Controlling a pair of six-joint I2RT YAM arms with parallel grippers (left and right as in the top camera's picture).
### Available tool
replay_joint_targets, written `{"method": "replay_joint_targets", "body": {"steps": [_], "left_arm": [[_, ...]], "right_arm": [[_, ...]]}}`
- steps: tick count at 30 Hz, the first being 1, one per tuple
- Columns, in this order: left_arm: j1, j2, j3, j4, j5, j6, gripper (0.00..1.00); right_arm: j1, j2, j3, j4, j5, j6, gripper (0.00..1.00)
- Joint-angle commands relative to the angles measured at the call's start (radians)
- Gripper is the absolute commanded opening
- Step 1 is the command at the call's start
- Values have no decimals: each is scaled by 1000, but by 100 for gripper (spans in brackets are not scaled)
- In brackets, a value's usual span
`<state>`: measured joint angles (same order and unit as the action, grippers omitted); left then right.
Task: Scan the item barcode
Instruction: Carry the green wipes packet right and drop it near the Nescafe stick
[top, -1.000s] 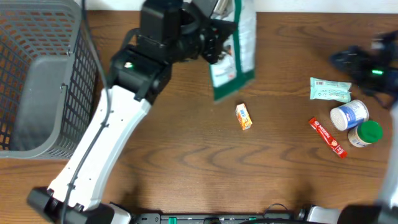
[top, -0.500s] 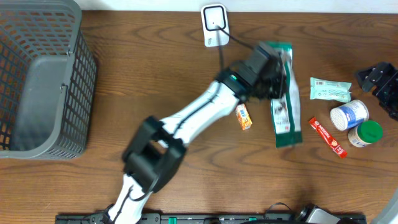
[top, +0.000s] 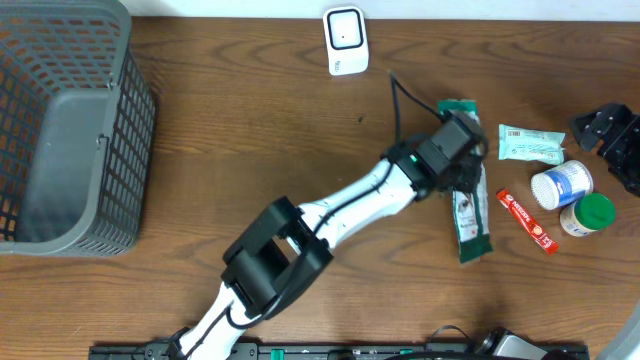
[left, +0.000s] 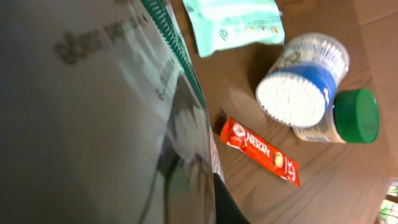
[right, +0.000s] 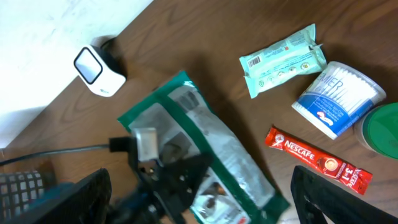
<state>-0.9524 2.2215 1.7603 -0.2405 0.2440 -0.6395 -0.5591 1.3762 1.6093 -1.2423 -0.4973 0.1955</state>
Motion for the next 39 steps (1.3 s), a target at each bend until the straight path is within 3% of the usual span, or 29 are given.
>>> {"method": "replay_joint_targets", "body": {"steps": [1, 2, 3, 6, 9, 13, 16, 20, 26, 28, 29, 30, 32, 33, 34, 39], "left_arm": [[-29, 46, 9, 24, -65, -10, 11], [-34, 51, 9, 37, -65, -10, 15], [-37, 54, 9, 53, -64, -10, 25], [-44, 56, 9, 108, -53, -5, 65], [-39, 45, 10, 166, -25, 115, 78], [-24, 0, 10, 140, -37, 257, 79], [-14, -52, 10, 72, -164, 336, 79], [-9, -127, 10, 0, -338, 403, 79], [18, -253, 10, -86, -395, 467, 77], [42, -301, 10, -142, -410, 465, 65], [56, -321, 10, -169, -413, 462, 47], [72, -342, 10, -200, -413, 462, 34], [115, -388, 10, -270, -413, 462, 22], [139, -412, 10, -309, -413, 462, 19], [162, -433, 10, -343, -413, 463, 13], [308, -532, 10, -526, -412, 458, 13]], "right_arm": [[-4, -1, -2, -3, 3, -18, 88], [-4, -1, -2, -4, 3, -18, 89], [-4, -1, -2, -6, 3, -18, 89], [-4, -1, -2, -9, 3, -18, 89], [-4, -1, -2, -9, 3, -18, 89], [-4, -1, -2, -15, 3, -20, 94], [-4, -1, -2, -16, 2, -31, 99], [-4, -1, -2, -18, 2, -37, 99], [12, -1, -2, -23, 1, -37, 99], [37, -1, -2, -32, -2, -37, 92], [53, -1, -2, -35, -2, -37, 81], [73, -1, -2, -40, -1, -37, 66], [120, -1, -4, -48, -1, -37, 10], [151, -1, -9, -50, -1, -37, 1], [179, -1, -16, -51, 1, -37, 1], [342, -1, -113, -23, 124, -33, 1]]}}
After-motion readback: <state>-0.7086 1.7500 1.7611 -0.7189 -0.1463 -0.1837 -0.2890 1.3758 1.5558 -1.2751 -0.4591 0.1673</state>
